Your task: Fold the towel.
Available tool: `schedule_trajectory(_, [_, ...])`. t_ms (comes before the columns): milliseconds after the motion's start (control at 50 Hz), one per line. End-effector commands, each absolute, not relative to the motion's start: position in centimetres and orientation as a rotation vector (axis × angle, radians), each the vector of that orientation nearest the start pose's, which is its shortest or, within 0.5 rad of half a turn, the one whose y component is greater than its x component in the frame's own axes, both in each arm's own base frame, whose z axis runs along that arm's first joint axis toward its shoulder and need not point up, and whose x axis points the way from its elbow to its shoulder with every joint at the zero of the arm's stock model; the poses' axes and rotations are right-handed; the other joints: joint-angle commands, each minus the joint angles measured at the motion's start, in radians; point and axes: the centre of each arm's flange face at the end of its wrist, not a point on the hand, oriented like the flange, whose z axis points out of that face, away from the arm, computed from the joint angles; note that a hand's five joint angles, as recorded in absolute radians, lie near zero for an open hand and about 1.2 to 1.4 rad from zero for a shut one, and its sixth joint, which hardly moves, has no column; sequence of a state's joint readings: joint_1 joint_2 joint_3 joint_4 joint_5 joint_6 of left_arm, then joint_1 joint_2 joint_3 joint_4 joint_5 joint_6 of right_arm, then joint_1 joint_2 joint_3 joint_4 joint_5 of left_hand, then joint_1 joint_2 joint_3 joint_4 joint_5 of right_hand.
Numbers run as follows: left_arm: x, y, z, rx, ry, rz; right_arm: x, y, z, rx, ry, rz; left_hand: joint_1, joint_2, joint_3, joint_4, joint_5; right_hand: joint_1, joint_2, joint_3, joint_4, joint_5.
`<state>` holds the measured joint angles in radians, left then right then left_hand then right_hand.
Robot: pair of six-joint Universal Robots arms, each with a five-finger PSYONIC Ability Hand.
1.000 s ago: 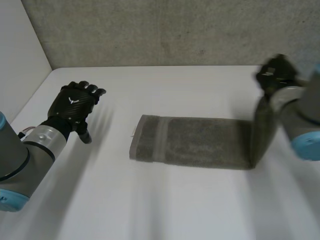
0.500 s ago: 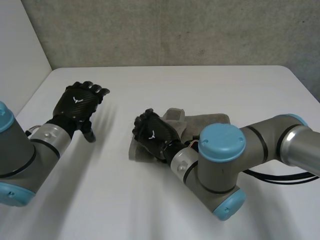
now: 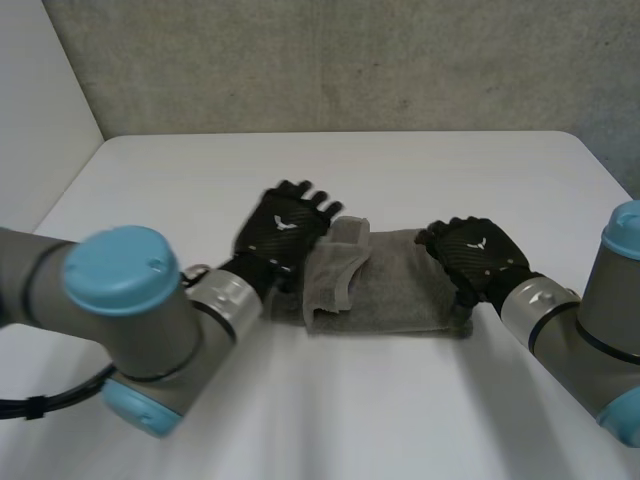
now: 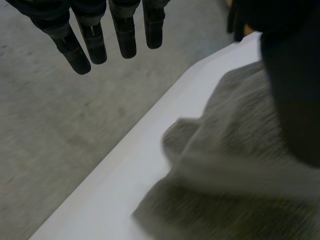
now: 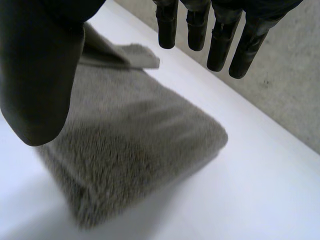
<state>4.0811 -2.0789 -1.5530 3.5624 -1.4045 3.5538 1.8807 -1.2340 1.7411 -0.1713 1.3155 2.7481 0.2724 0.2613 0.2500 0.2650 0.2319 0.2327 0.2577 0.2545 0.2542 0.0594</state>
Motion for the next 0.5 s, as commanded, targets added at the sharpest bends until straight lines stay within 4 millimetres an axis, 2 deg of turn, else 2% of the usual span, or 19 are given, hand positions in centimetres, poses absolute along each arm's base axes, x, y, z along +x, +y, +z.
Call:
schedule_trajectory(20, [-38.4, -20.9, 15.9, 1.531, 2.077, -2.327, 24.1, -25.7, 15.7, -1.073, 2.206, -1.685, -0.056, -0.045, -0.034, -0.049, -0.19, -0.058, -0.083, -0.08, -0.08, -0.059])
schedule_trajectory(100, [-39.7, -20.5, 15.1, 1.568, 2.084, -2.333, 24.3, -25.5, 15.4, -1.082, 2.205, -1.678, -0.056, -0.045, -0.034, -0.049, -0.19, -0.037, -0.062, -0.058, -0.058, -0.038])
schedule_trajectory(180, [-40.1, -20.8, 14.7, 1.563, 2.081, -2.336, 24.5, -25.5, 15.3, -1.087, 2.205, -1.677, -0.053, -0.042, -0.031, -0.046, -0.187, 0.055, 0.03, 0.033, 0.033, 0.054])
schedule_trajectory(280, [-40.5, -22.0, 14.4, 1.484, 2.068, -2.338, 24.4, -25.6, 14.7, -1.092, 2.221, -1.662, -0.038, -0.027, -0.016, -0.031, -0.172, 0.116, 0.091, 0.095, 0.095, 0.115])
schedule_trajectory(320, [-40.6, -23.0, 14.0, 1.406, 2.065, -2.328, 24.4, -25.7, 13.9, -1.118, 2.241, -1.643, -0.018, -0.007, 0.004, -0.011, -0.152, 0.105, 0.08, 0.083, 0.083, 0.104])
schedule_trajectory(440, [-40.0, -24.6, 13.4, 1.288, 2.076, -2.292, 24.3, -25.9, 12.7, -1.156, 2.271, -1.622, -0.015, -0.004, 0.008, -0.007, -0.149, 0.114, 0.089, 0.092, 0.092, 0.112])
schedule_trajectory(480, [-38.8, -26.1, 13.2, 1.185, 2.086, -2.251, 24.1, -26.2, 12.5, -1.171, 2.295, -1.655, 0.008, 0.02, 0.031, 0.016, -0.126, 0.233, 0.208, 0.211, 0.212, 0.232])
schedule_trajectory(500, [-38.8, -26.1, 13.2, 1.185, 2.086, -2.25, 24.1, -26.2, 12.5, -1.171, 2.295, -1.655, 0.009, 0.02, 0.031, 0.016, -0.125, 0.234, 0.209, 0.212, 0.212, 0.233])
